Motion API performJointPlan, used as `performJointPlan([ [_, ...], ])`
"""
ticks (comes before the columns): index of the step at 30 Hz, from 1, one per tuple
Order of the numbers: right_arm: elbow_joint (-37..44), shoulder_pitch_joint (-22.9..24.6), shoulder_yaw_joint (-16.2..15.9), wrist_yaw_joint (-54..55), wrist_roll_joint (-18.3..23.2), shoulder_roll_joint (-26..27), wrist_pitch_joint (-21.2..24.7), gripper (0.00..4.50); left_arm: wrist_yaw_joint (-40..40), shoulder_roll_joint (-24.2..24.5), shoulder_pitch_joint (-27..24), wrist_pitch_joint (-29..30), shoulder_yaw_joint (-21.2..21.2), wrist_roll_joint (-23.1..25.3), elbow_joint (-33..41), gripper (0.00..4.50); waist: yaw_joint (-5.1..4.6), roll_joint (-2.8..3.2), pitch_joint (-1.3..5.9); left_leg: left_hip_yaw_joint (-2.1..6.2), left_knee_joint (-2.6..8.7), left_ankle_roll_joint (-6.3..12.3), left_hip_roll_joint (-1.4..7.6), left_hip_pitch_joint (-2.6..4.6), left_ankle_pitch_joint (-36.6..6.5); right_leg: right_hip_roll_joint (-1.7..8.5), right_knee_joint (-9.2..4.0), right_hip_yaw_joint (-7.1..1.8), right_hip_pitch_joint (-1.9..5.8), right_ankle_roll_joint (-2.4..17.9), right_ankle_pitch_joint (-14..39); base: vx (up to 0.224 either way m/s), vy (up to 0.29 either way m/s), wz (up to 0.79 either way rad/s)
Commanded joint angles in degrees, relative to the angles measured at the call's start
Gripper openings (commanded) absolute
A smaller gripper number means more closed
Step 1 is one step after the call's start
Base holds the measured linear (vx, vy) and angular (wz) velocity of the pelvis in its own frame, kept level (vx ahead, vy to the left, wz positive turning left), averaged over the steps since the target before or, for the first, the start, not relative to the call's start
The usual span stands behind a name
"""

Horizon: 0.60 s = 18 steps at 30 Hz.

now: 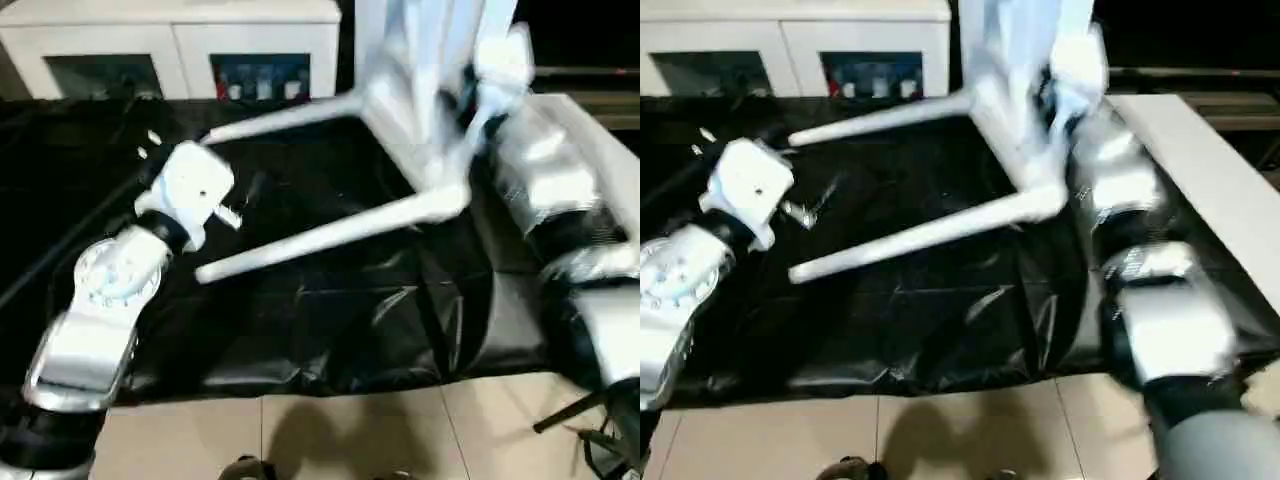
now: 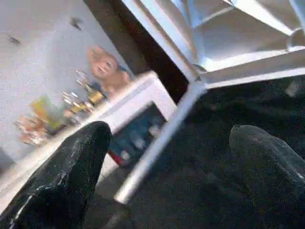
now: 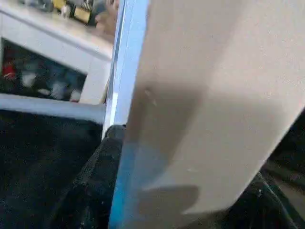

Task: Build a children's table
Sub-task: Flip table

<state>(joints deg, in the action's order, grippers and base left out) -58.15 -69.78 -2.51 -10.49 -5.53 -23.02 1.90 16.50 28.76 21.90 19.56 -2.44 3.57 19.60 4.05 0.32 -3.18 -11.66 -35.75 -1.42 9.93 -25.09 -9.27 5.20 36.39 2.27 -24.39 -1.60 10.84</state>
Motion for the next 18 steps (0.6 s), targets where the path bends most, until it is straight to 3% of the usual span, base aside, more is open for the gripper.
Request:
performJointPlan([
  [1,1.61,-3.62,-5.84,1.10,-9.68,-3.87,-6.15,1.88,-0.56,-0.19,1.29,-0.42,1.00,-0.07,1.99,4.50,-0.13,-1.05,4.51,0.90,3.12,3.20,2.44,2.61,-6.90,1.84,-2.95,-1.53,2.72,14.40,2.78,0.000,0.000,0.00],
  [5,0.43,-5.72,-8.82,2.56,-13.50,-5.44,-7.85,1.88,-1.35,-0.03,2.88,-1.49,1.91,0.62,2.83,4.50,-0.05,-1.19,4.18,1.00,3.28,1.18,2.48,2.60,-10.46,1.83,-3.26,-1.62,2.38,12.27,7.79,0.000,0.000,0.00],
  [10,-1.65,-8.02,-10.45,2.80,-14.80,-6.41,-9.16,1.88,-2.35,-0.08,6.15,-2.21,3.71,0.69,3.68,4.50,-0.15,-1.28,3.59,1.32,3.61,-2.35,2.51,2.93,-18.54,1.70,-3.73,-1.69,1.48,9.52,15.20,0.000,0.000,0.00],
  [14,-3.72,-10.03,-12.01,2.96,-16.63,-7.18,-10.60,1.88,-3.99,-0.07,8.99,-4.73,5.79,0.89,4.08,4.50,-0.25,-1.33,3.72,1.46,3.51,-3.06,2.42,3.00,-20.65,1.76,-3.84,-1.70,1.27,8.73,16.66,0.000,0.000,0.00],
  [18,-6.00,-12.92,-14.33,2.84,-19.06,-8.52,-12.15,1.88,-7.50,1.95,12.80,-7.23,8.60,4.06,3.92,4.50,-0.32,-1.43,3.63,1.56,3.47,-3.13,2.40,2.72,-21.05,1.75,-3.70,-1.69,1.29,8.01,16.95,0.000,0.000,0.00],
])
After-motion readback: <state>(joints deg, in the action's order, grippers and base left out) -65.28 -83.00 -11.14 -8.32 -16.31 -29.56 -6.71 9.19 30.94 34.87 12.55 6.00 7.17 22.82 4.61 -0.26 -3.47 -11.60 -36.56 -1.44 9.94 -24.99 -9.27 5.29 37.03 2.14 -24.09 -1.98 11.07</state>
